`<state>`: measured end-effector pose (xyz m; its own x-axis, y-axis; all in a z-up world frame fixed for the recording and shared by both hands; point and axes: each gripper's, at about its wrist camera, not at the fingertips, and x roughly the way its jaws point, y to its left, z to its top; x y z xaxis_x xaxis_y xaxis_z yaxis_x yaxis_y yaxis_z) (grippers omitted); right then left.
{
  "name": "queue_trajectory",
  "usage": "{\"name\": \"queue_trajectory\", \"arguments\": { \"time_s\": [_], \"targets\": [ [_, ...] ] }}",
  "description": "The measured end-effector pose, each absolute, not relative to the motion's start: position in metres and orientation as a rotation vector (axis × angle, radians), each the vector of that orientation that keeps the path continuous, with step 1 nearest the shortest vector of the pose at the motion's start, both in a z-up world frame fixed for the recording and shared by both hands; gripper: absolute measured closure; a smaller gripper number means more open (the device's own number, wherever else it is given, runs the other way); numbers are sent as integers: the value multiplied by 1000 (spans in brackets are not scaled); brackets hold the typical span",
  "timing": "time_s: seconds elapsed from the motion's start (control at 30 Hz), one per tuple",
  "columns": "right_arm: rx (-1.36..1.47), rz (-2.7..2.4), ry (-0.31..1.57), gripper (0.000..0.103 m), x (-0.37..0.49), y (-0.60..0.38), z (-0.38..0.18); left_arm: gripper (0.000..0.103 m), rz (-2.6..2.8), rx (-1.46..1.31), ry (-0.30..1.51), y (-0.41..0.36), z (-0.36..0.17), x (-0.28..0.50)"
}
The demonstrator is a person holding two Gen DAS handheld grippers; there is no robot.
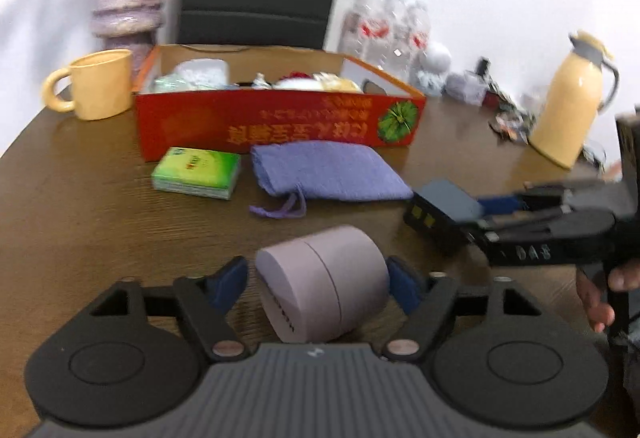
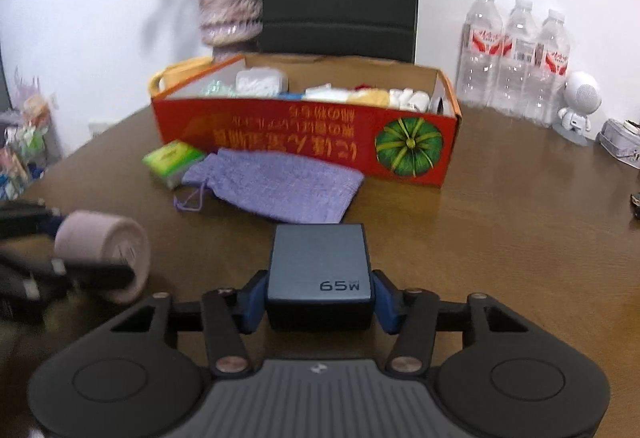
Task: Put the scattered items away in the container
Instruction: 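Grasp the black charger with the right tool while the left tool grasps the pink cylinder, then lift the charger and pink cylinder and carry both over the cardboard box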
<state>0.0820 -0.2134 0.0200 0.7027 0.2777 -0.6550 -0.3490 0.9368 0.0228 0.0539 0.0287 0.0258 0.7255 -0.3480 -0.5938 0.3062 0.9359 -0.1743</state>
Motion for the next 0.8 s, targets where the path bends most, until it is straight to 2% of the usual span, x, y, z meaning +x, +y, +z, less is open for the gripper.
{"name": "queue_trajectory", "arguments": {
  "time_s": [0.27, 0.3, 0.33, 0.37, 0.47, 0.8],
  "targets": [
    [-186, 291, 689, 47, 75, -196, 12, 19, -258, 13, 725, 6, 22, 50],
    [-181, 288, 689, 49, 74, -196, 12, 21, -256, 18, 727, 5, 21, 49],
    [-170, 286, 691, 49, 74, -197, 12, 34, -254, 24, 727, 5, 21, 47],
    [-162, 284, 693, 49, 73, -198, 12, 42, -254, 29, 723, 7, 23, 45],
    [-154, 284, 695, 49, 68, -200, 13, 52, -248, 41, 706, 11, 28, 39],
    [-56, 346, 716, 51, 65, -209, 32, 53, -242, 2, 628, 21, 63, 54]
  ]
}}
